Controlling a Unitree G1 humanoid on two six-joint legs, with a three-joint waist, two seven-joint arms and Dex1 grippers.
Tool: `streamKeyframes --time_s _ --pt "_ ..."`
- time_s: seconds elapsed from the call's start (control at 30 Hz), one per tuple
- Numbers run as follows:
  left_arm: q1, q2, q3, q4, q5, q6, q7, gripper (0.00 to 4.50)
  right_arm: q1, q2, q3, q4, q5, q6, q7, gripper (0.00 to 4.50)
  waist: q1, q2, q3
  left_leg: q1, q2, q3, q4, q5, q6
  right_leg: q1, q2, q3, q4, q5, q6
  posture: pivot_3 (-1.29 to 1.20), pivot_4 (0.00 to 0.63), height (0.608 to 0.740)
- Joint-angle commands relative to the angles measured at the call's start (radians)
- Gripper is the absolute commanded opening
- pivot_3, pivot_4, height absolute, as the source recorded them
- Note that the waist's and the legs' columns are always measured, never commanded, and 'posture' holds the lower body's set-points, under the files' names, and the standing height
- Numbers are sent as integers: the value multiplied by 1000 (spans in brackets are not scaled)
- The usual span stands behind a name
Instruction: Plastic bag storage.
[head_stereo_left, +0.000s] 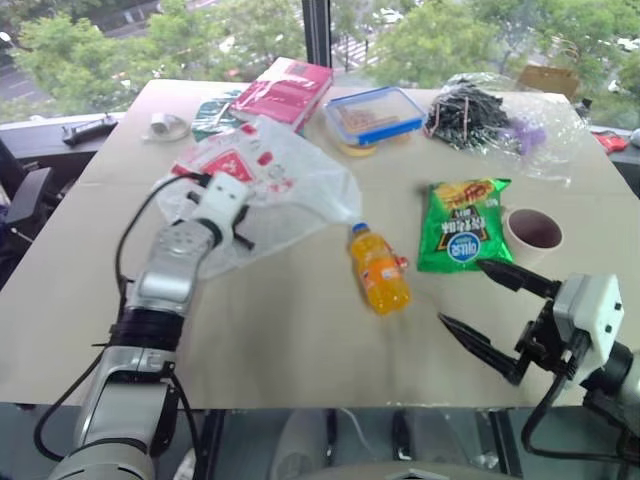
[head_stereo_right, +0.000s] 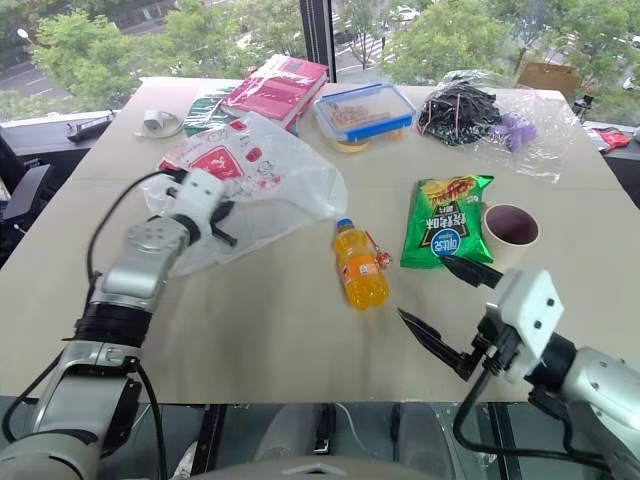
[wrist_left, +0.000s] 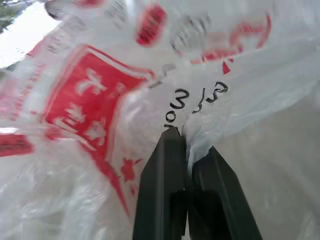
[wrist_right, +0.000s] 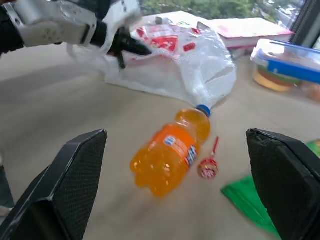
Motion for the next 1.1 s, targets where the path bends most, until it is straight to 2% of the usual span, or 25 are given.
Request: streamKeyframes --time_s 0.03,0.13,0.27,0.4,0.5,0.77,0.83,0.93,1.1 --pt "-53 -10 161 -170 -208 258 -7 86 -129 -36 101 30 -12 102 -54 4500 -2 -2 2 -1 0 0 1 2 -3 -1 0 0 2 0 0 0 150 740" --pt "-114 -4 233 -224 -306 417 19 86 -335 -6 240 123 -15 235 -113 4500 -4 -3 2 1 -1 0 1 2 -4 -2 0 1 5 0 0 0 150 740" --pt "-165 17 258 -236 -336 485 43 86 -552 58 412 281 -46 407 -143 4500 -7 -4 3 2 -1 -3 1 4 -6 -2 2 -1 8 0 -1 0 150 740" --pt "-180 23 258 -252 -349 506 56 86 -701 166 474 431 -63 564 -212 4500 -6 -4 3 0 -1 -4 -1 6 -9 -3 2 -1 8 0 -1 0 150 740" --pt "-178 23 259 -267 -356 516 65 86 -761 212 485 482 -75 653 -243 4500 -2 -4 3 -1 -3 -4 -1 6 -10 -4 1 -1 8 0 -1 0 150 740" --pt "-174 20 265 -272 -358 513 79 86 -882 341 413 560 -49 1008 -301 4500 -3 -4 3 -2 -4 -4 -1 6 -10 -5 0 -2 6 0 -1 0 150 740" --pt "-169 16 262 -276 -359 510 81 86 -914 350 445 585 -73 1058 -309 4500 -4 -4 4 -2 -5 -4 -2 6 -10 -5 0 -2 6 0 -1 0 150 740" --pt "-164 9 258 -282 -362 508 85 86 -926 316 539 606 -121 1036 -304 4500 -7 -4 3 -2 -6 -4 -2 6 -10 -5 0 -1 7 0 -1 0 150 740" --pt "-146 6 270 -299 -375 512 91 0 -941 259 613 587 -172 936 -263 3070 -9 -5 3 0 -7 -3 -2 6 -10 -4 0 -1 7 0 -1 0 150 740"
